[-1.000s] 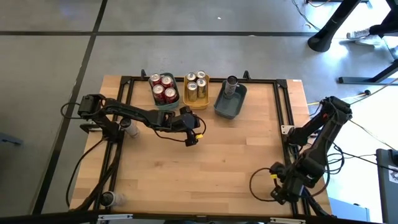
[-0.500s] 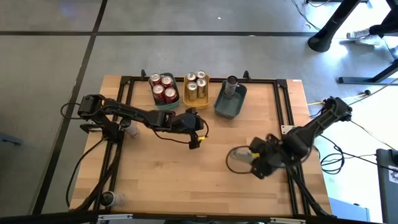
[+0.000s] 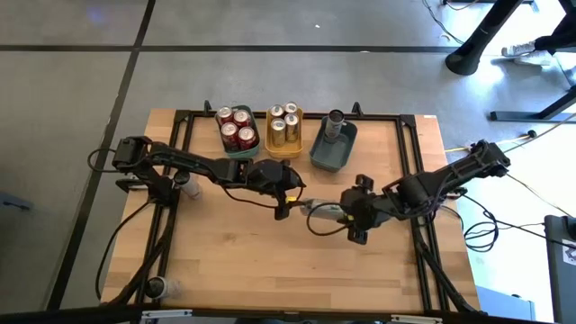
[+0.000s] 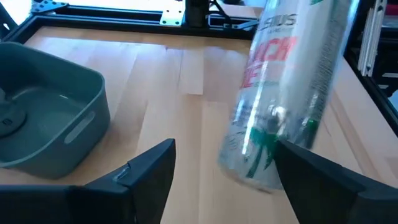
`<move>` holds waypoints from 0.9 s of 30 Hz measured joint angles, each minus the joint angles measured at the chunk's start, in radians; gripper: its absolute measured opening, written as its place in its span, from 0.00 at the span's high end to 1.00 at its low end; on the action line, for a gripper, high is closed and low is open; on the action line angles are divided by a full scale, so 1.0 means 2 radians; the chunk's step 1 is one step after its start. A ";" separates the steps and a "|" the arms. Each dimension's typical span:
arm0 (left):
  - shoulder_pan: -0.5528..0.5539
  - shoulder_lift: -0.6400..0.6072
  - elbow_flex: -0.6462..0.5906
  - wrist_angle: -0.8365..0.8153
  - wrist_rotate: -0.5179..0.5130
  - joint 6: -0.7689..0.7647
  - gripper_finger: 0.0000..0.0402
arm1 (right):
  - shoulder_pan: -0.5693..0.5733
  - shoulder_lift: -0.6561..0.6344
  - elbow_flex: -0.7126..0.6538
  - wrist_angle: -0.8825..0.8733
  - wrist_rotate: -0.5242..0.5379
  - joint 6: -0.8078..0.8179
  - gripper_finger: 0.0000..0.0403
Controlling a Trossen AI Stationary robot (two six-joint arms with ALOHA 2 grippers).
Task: Sort soda cans
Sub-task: Put the right white-pink soda can into the blue bin
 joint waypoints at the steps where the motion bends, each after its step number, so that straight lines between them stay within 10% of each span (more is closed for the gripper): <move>1: -0.001 0.000 0.000 0.000 -0.001 0.000 0.35 | -0.003 0.000 0.000 0.003 0.002 -0.013 0.40; 27: -0.002 0.029 -0.001 0.041 -0.015 -0.010 0.38 | -0.070 0.000 0.004 0.121 0.069 -0.156 0.40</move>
